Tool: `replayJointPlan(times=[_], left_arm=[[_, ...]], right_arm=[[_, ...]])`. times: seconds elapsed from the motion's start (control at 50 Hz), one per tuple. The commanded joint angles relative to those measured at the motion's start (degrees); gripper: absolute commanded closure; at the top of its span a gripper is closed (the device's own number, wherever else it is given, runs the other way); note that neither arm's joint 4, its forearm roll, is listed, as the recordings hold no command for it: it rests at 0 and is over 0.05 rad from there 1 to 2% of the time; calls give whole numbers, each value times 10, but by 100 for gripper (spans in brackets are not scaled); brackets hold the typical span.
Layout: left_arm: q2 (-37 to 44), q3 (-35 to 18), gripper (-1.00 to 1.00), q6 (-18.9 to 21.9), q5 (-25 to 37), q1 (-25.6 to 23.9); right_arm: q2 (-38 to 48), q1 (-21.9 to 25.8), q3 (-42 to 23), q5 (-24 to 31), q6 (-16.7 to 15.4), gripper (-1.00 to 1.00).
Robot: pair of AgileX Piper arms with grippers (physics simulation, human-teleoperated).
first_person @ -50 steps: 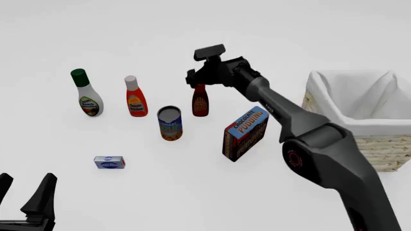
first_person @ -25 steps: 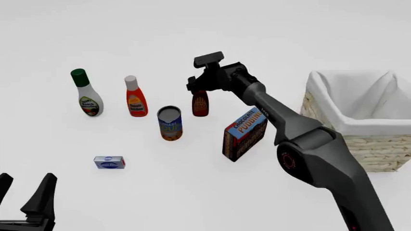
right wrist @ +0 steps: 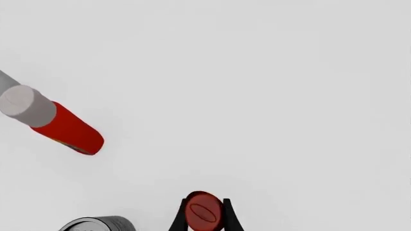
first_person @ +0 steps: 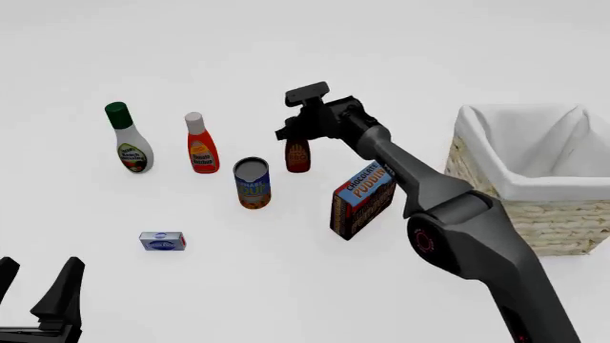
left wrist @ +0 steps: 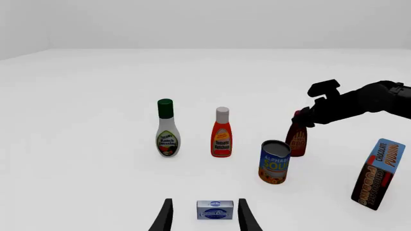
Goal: Pick the bbq sauce and place it in the basket.
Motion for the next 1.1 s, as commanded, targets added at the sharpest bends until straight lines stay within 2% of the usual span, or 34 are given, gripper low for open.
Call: replayJointPlan(times=[0.02,0.18,0.28,0.4,0.5,0.58,0.64,0.94,1.1], left_arm=[[0,0,-100,0,0,0],[0,0,-100,0,0,0],[0,0,-100,0,0,0],[0,0,-100,0,0,0],[0,0,-100,0,0,0],[0,0,-100,0,0,0],[0,0,-100,0,0,0],[0,0,-100,0,0,0],[0,0,-100,0,0,0]], right_arm=[[-7,-4,1,-3,-1,100],[-14,-5,4,-2,-4,100],[-14,-5,-15,12,-6,100],[-11,-6,-62,43,-12,100],[1,-7,-126,84,-18,100],[-1,-6,-142,97,-22,100],[-14,-5,-132,96,-24,100],[-135,0,22,39,-35,100],[-180,3,60,32,-42,100]])
